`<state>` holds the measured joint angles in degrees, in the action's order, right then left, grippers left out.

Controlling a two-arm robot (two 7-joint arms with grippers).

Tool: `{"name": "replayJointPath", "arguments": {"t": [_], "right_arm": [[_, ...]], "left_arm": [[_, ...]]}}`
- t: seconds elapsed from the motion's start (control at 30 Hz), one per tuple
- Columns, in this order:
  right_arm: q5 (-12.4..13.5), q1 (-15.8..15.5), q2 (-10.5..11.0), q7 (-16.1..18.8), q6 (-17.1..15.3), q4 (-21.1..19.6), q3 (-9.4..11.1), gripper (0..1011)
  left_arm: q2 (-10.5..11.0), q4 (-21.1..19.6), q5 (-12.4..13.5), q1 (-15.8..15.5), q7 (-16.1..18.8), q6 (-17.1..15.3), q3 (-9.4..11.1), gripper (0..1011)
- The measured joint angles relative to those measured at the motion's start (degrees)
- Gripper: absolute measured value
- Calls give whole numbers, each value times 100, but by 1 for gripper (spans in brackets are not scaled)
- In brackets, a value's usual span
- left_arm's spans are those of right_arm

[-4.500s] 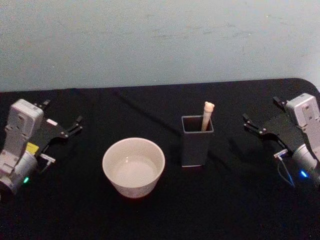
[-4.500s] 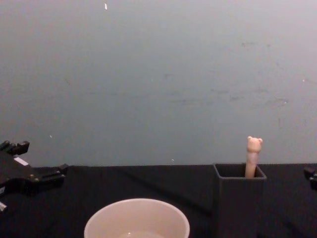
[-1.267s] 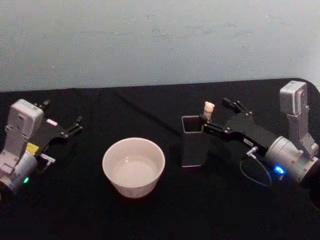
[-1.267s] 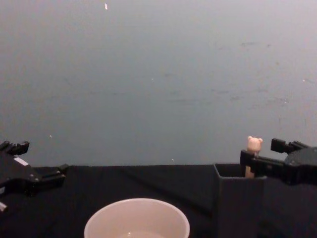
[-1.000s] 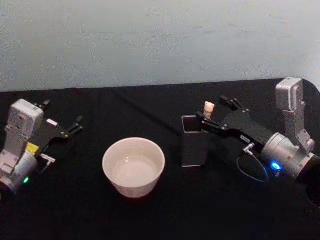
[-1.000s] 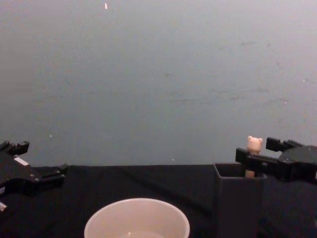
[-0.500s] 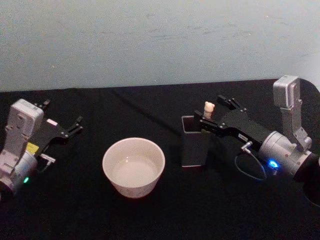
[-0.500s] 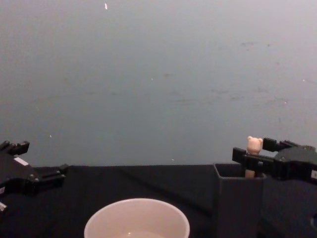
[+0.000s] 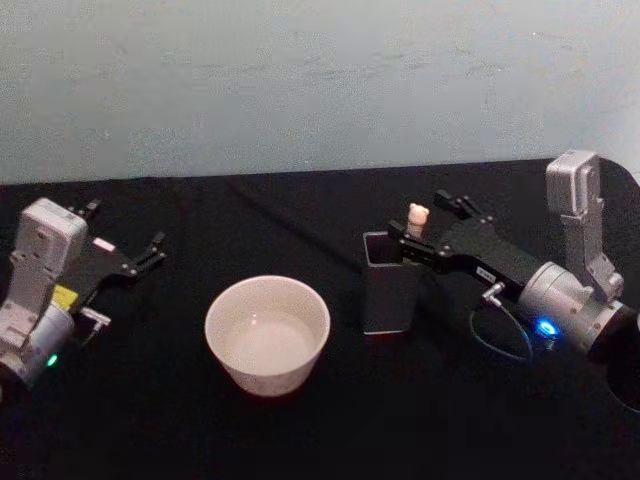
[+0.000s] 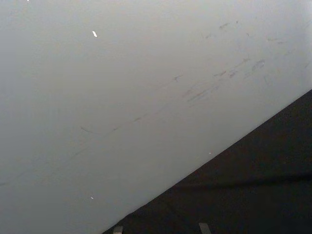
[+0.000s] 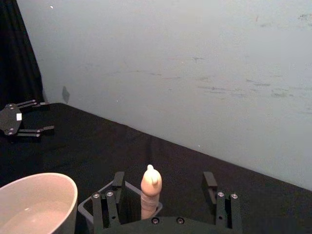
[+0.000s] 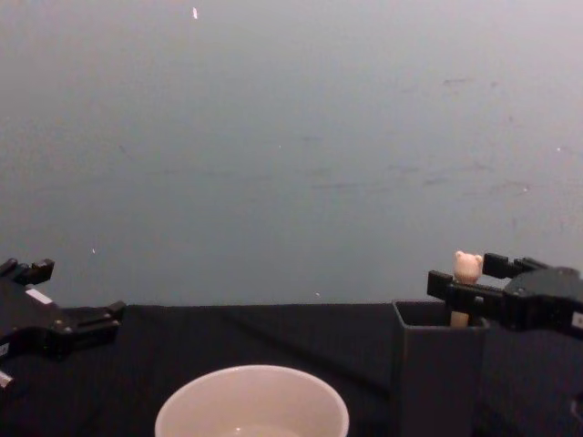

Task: Pick up the stirring spoon with one hand, stir inside the cup, then place it back in its original position.

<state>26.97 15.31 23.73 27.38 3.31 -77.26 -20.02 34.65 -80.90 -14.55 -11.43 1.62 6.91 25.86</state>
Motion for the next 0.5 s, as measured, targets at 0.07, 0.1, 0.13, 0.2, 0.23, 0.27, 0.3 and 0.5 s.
{"name": "replayJointPath", "arguments": {"t": [0.07,0.1,0.13,0.2,0.23,0.27,0.3,0.5], "right_arm": [[0,-1,1,-2,2,-1,-1,1002],[0,-2,1,-2,2,-1,-2,1002],[0,-2,2,-3,3,-2,-3,1003],[0,-3,3,-4,4,-3,-4,1002],[0,-3,3,-5,4,-3,-4,1003],[0,-4,4,-6,5,-4,-6,1002],[0,-4,5,-6,6,-4,-6,1003],[1,-7,7,-11,9,-7,-8,913]], "left_arm": [[0,0,0,0,0,0,0,1001],[0,0,0,0,0,0,0,1001],[0,0,0,0,0,0,0,1001],[0,0,0,0,0,0,0,1001],[0,0,0,0,0,0,0,1001],[0,0,0,0,0,0,0,1002],[0,0,0,0,0,0,0,1001],[0,0,0,0,0,0,0,1001]]}}
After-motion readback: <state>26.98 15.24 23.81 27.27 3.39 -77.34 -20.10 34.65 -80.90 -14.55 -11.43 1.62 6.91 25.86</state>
